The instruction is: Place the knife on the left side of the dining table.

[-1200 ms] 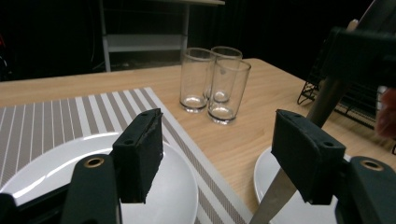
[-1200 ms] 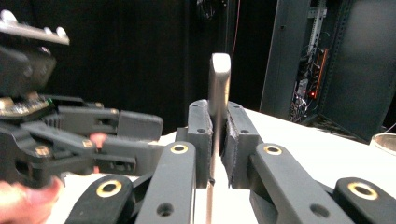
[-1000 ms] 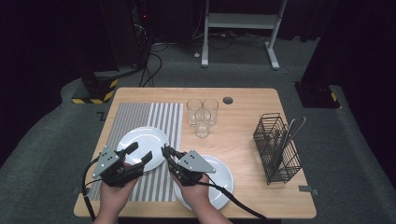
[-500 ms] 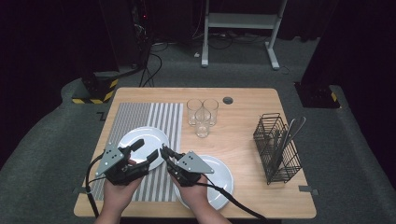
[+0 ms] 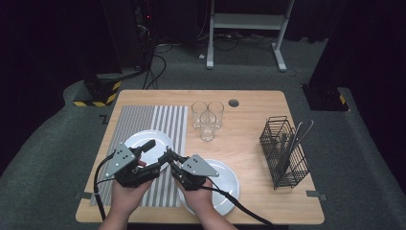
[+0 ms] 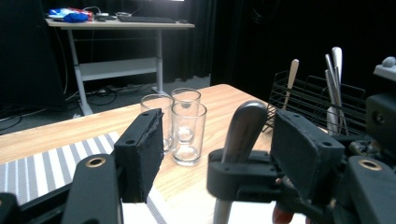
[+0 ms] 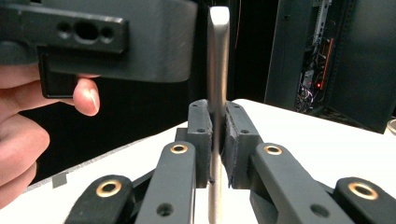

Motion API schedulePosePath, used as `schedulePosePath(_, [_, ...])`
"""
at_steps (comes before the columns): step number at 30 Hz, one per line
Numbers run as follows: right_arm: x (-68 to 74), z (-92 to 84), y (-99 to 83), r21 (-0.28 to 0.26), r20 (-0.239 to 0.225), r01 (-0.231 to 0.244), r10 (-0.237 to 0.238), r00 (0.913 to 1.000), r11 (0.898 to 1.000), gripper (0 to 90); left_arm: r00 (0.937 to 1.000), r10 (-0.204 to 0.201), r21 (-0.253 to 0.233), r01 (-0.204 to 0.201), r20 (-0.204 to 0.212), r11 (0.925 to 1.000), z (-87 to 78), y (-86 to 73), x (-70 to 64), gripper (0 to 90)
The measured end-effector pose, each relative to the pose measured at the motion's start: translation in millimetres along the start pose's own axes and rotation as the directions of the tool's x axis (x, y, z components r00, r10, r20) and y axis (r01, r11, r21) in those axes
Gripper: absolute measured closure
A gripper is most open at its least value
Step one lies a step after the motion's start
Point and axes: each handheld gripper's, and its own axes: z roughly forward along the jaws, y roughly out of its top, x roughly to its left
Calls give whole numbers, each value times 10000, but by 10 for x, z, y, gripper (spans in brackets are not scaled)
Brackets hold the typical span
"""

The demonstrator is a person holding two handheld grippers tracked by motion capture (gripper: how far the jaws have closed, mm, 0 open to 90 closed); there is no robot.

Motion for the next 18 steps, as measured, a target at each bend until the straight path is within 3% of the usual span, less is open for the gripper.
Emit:
schedulePosePath(6, [3,10,-5,3,-35,29,-29,10000,10000,823,9997,80,16,-80,247,10000,92,60,-66,401])
schedulePosePath(18, [20,14,-8,61,-111,4,-3,9999,10000,821,9984,557,396,-553,-96,9977,177,55,-144,631])
